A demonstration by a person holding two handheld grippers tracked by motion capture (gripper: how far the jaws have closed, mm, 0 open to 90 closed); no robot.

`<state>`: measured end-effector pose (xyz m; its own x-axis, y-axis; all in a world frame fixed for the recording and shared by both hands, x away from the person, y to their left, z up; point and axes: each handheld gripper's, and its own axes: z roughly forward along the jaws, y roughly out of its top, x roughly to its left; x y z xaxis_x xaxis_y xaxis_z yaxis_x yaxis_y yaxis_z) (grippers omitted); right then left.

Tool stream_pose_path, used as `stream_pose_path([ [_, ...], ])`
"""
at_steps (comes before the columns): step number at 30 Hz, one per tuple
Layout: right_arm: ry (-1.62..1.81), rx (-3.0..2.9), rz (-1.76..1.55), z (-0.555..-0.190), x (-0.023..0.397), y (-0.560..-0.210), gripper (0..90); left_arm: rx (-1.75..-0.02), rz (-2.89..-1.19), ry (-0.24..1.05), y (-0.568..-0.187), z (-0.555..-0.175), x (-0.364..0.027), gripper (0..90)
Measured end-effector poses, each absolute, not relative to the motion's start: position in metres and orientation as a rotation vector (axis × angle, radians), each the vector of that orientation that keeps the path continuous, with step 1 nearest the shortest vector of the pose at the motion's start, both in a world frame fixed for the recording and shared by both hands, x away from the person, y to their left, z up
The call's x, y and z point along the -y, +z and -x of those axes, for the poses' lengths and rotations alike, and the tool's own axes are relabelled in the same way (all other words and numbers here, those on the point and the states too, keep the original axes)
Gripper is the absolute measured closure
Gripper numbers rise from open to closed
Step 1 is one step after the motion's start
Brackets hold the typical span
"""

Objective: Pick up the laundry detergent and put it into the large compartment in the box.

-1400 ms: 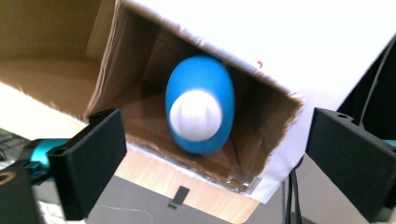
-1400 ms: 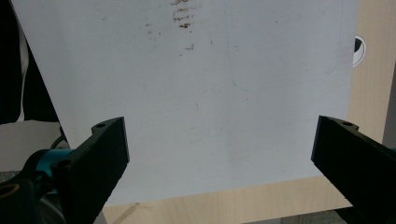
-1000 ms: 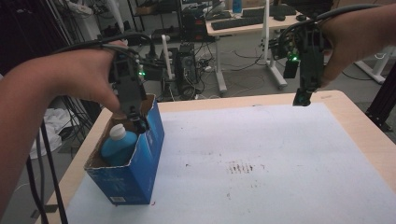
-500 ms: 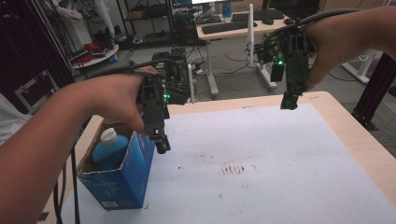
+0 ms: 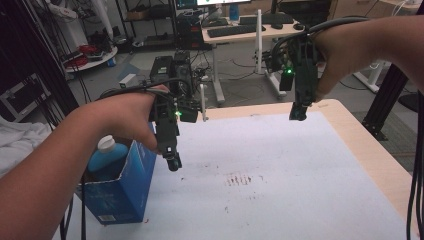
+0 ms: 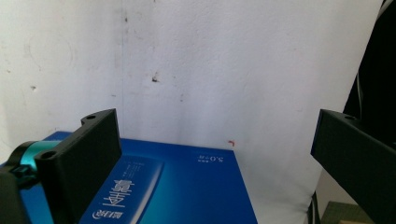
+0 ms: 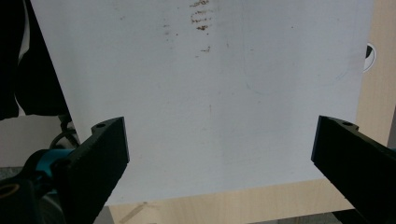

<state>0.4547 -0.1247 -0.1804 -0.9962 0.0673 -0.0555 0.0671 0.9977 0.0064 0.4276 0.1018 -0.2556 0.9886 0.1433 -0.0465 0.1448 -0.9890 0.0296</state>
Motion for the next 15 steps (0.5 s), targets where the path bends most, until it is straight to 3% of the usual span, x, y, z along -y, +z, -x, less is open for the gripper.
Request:
stream_pose_path([
  [15,0.009,-3.097,-0.085,-0.4635,0.1296,-0.1843,3.1,-0.215,-3.095,-0.09,-0.2567,-0.4332,-0.0941,1.7],
])
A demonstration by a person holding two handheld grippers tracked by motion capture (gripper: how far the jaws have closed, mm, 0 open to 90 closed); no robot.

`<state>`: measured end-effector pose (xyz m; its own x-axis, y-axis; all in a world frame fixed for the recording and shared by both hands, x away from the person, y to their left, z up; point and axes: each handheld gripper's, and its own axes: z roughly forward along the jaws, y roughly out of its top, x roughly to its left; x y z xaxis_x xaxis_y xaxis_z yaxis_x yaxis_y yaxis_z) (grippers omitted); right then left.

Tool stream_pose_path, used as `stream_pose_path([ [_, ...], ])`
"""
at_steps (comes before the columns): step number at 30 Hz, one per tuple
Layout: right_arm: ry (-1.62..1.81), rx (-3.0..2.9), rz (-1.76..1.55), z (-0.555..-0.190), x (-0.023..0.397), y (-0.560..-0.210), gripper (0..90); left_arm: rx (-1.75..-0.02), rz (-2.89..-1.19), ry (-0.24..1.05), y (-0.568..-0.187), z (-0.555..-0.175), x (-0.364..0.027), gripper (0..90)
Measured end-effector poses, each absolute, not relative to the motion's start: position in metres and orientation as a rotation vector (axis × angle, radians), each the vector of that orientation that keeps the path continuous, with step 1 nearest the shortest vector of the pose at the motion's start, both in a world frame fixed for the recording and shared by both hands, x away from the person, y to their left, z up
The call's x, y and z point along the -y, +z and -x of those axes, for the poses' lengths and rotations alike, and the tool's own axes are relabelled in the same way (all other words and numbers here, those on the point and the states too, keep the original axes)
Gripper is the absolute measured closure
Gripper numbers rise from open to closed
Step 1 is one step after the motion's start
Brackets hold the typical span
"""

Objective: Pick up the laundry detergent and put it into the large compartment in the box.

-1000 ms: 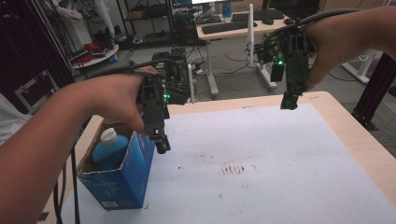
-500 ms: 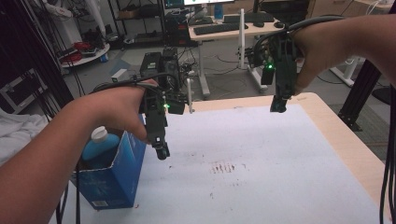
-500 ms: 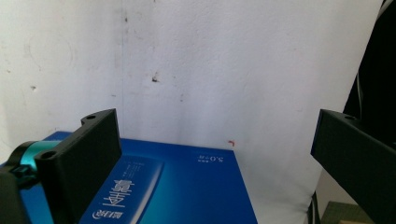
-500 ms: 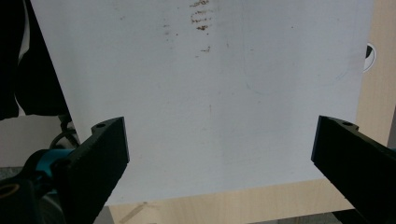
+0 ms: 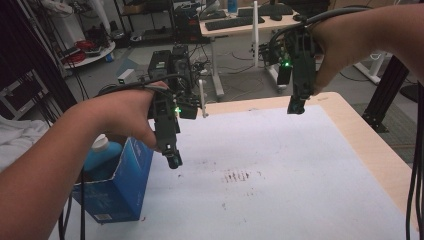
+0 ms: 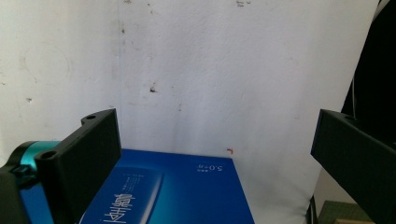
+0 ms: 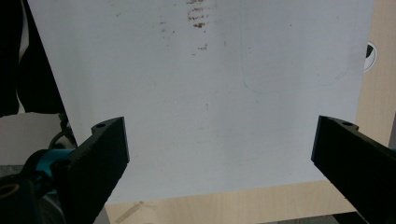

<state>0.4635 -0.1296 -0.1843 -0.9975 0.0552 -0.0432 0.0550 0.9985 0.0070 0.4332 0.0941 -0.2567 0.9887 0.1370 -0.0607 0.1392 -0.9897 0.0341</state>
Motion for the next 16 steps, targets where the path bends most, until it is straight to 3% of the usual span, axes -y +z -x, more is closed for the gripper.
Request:
stream_pose_path([
  [16,-0.005,-3.097,-0.09,-0.461,0.1287,-0.1847,3.1,-0.207,-3.099,-0.078,-0.254,-0.4296,-0.093,1.7],
])
